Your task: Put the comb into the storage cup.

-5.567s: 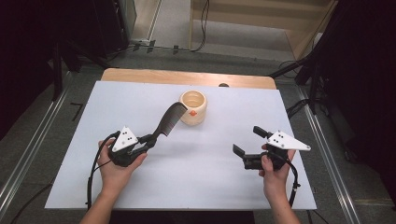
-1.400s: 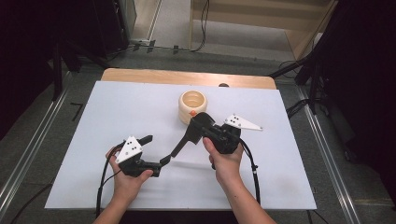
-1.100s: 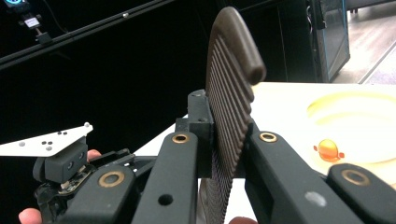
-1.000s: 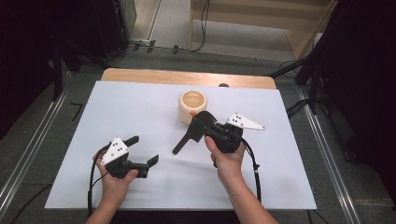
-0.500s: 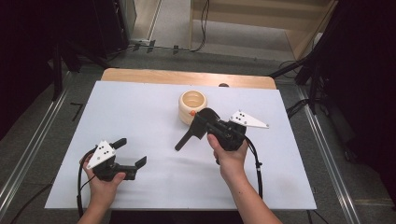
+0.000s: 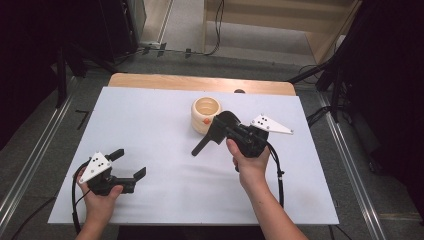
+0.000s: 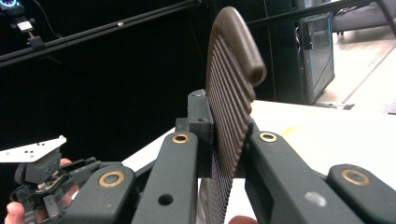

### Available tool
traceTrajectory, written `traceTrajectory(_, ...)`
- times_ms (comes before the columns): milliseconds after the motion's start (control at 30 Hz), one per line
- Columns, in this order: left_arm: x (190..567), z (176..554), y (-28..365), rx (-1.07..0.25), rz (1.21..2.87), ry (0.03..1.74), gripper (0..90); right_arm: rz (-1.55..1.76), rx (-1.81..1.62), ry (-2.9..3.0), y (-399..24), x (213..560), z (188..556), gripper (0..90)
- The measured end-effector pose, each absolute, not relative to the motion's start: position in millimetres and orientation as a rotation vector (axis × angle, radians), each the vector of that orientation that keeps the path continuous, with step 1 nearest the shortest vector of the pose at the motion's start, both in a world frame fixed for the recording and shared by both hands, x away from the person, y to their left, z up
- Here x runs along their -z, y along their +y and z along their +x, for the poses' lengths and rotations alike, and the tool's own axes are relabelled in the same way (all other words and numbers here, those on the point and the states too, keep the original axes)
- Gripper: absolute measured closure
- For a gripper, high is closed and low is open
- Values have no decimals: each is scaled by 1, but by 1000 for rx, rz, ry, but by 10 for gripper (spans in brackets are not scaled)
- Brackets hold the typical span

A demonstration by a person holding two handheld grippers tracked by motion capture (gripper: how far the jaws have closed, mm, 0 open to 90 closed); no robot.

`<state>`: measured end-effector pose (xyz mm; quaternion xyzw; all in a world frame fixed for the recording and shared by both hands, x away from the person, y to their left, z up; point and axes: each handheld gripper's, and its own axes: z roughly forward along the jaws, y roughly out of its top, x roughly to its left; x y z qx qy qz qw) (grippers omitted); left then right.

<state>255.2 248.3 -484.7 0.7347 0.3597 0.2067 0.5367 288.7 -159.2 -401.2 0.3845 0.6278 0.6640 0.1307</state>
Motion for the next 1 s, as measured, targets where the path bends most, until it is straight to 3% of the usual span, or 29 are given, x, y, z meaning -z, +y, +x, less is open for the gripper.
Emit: traceTrajectory(1000, 487, 242, 278, -551, 1766, 887, 0, 1088, -1925, 1768, -173, 381, 299, 829)
